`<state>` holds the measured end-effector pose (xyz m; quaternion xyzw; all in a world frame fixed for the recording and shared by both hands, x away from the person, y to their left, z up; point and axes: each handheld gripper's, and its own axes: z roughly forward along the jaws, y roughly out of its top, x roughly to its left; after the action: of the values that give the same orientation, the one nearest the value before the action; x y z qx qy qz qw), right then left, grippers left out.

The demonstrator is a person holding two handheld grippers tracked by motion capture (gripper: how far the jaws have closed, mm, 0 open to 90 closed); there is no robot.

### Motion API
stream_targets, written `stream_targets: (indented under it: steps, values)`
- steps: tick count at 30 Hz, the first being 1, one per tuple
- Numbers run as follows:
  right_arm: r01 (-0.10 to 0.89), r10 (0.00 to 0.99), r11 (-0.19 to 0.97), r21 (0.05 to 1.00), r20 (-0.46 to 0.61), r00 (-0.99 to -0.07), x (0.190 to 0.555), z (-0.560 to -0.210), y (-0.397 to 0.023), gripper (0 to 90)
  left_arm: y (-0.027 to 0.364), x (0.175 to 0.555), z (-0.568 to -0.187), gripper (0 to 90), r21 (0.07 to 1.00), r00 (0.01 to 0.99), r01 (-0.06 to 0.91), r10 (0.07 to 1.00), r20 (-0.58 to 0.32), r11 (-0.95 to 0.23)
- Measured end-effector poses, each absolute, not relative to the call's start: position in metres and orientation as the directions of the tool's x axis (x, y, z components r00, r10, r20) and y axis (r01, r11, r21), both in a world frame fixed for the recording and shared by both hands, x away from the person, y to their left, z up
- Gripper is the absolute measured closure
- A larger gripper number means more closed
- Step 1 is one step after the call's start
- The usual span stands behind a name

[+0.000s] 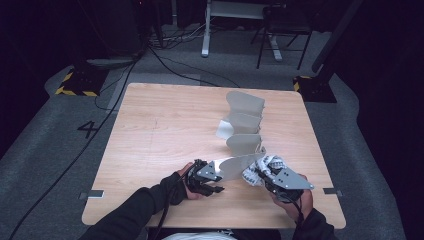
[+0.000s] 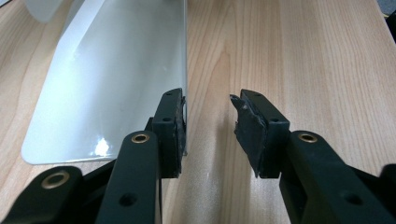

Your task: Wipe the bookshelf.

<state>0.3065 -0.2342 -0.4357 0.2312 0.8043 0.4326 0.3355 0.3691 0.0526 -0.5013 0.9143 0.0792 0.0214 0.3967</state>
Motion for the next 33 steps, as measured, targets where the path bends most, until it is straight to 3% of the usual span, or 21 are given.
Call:
stream_targets:
  steps: [11,20,33]
  values:
    - [0.003,0.724,0.432,0.902,-0.345,-0.597,0.303,-0.396,-0.249,73.4,0.046,0.364,-0.501,63.5,0.728,0.985,0.142,0.168,-0.037,-0.671]
    - [0.204,0.712,0.467,0.861,-0.229,-0.664,0.32,-0.445,-0.247,72.4,0.036,0.358,-0.501,63.9,0.724,0.981,0.141,0.195,-0.009,-0.675]
    - [0.275,0.682,0.551,0.788,-0.235,-0.693,0.336,-0.473,-0.239,72.5,0.025,0.352,-0.501,64.4,0.723,0.98,0.131,0.198,0.008,-0.678]
